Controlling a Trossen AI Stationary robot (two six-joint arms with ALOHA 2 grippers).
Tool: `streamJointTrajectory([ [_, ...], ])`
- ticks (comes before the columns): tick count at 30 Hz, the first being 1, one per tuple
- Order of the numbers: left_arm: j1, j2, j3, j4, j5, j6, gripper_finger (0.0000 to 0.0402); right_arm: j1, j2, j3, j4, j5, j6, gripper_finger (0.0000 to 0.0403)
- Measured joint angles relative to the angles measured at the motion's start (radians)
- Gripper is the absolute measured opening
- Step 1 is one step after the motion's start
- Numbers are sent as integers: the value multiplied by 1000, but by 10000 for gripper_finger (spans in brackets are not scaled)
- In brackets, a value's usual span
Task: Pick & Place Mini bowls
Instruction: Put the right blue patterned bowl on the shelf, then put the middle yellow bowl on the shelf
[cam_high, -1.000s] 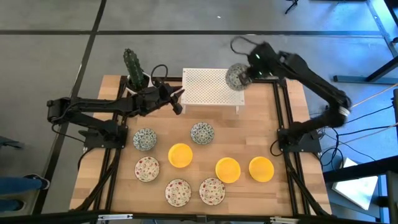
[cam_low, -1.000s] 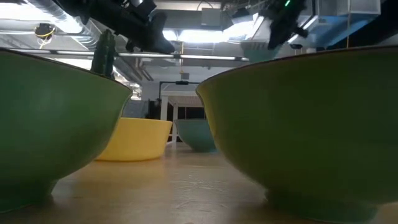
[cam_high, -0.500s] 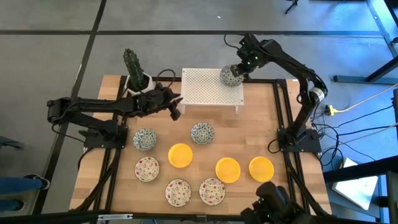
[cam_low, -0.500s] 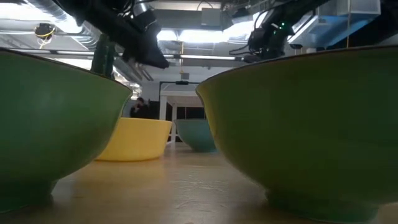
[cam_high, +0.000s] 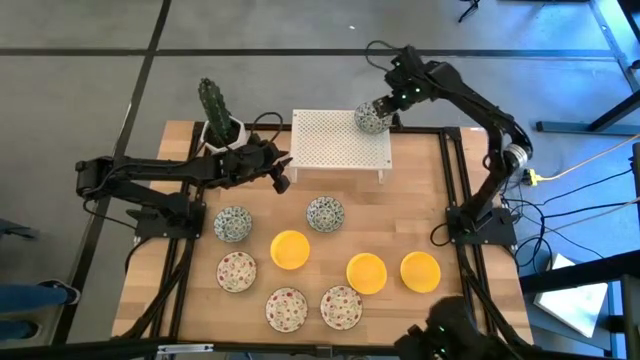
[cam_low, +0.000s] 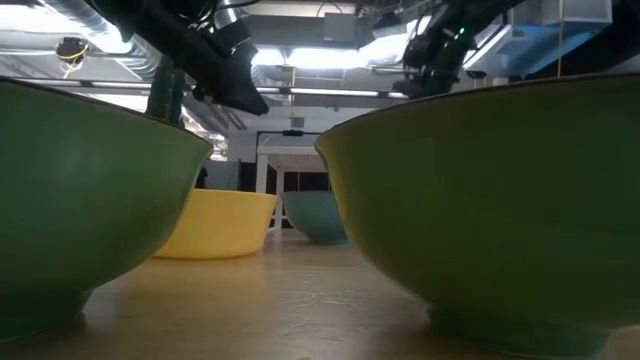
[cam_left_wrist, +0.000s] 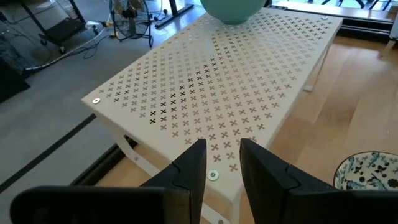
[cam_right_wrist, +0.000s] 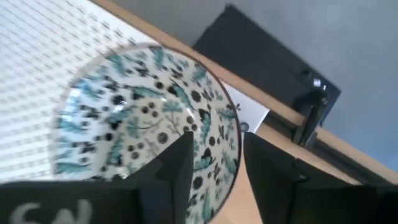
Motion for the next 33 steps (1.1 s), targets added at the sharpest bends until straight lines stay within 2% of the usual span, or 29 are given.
streamJointTrajectory([
  [4, 0, 0, 0, 0, 7, 7, 93, 12, -92, 27, -10, 1, 1, 155],
  [8, 0, 0, 0, 0, 65, 45, 89, 102, -205, 27, -8, 7, 3, 156],
  [12, 0, 0, 0, 0, 119, 87, 84, 284, -291, -17, -1, 19, -4, 153],
  [16, 0, 0, 0, 0, 138, 95, 80, 532, -341, -112, 65, 82, -4, 140],
  [23, -35, 0, 0, -3, 139, 90, 81, 881, -326, -333, 299, 110, -2, 126],
  [27, -66, 0, 0, 1, 138, 105, 81, 1002, -278, -440, 409, 109, 19, 126],
  [33, -85, 0, 0, 21, 131, 109, 80, 1115, -168, -531, 418, 77, 79, 126],
])
